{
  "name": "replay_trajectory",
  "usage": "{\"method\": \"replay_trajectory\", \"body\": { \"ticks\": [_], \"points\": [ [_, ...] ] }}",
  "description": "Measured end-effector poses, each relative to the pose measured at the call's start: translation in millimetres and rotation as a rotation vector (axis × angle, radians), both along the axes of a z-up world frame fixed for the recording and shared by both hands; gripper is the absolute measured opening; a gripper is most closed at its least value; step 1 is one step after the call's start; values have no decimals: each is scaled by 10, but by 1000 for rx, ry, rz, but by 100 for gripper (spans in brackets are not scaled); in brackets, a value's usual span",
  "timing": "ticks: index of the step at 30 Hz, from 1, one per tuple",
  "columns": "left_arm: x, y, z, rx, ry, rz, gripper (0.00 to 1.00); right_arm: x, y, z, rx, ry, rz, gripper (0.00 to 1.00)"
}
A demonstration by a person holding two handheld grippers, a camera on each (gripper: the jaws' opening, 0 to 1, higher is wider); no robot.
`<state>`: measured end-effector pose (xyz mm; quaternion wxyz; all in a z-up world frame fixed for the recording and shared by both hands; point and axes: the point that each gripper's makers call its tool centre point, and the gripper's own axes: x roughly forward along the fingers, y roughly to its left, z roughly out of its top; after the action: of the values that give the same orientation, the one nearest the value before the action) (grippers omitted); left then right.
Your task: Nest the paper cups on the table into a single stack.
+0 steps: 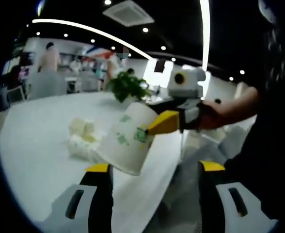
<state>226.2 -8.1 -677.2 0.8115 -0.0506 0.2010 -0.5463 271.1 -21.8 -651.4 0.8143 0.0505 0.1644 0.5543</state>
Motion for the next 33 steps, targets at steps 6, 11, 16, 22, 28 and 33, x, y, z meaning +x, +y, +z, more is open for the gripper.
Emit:
{"method": "replay_trajectory", "body": {
  "ticks": [6, 11, 16, 22, 28, 33],
  "points": [
    [86, 2, 143, -68, -2, 21, 62, 31, -55, 66, 86, 43, -27, 35],
    [164, 22, 235, -101, -14, 31, 55, 23, -84, 73, 125, 65, -35, 35],
    [218, 36, 346, -143, -27, 28, 45, -4, -98, 55, 128, 71, -24, 35],
    [220, 32, 378, -151, -28, 13, 36, -37, -123, 47, 167, 106, -12, 35],
    [209, 33, 509, -176, -46, -1, 24, -100, -136, 130, 228, 143, 22, 35],
    [212, 37, 565, -204, -22, -13, 19, -146, -117, 114, 235, 165, 44, 35]
  ]
}}
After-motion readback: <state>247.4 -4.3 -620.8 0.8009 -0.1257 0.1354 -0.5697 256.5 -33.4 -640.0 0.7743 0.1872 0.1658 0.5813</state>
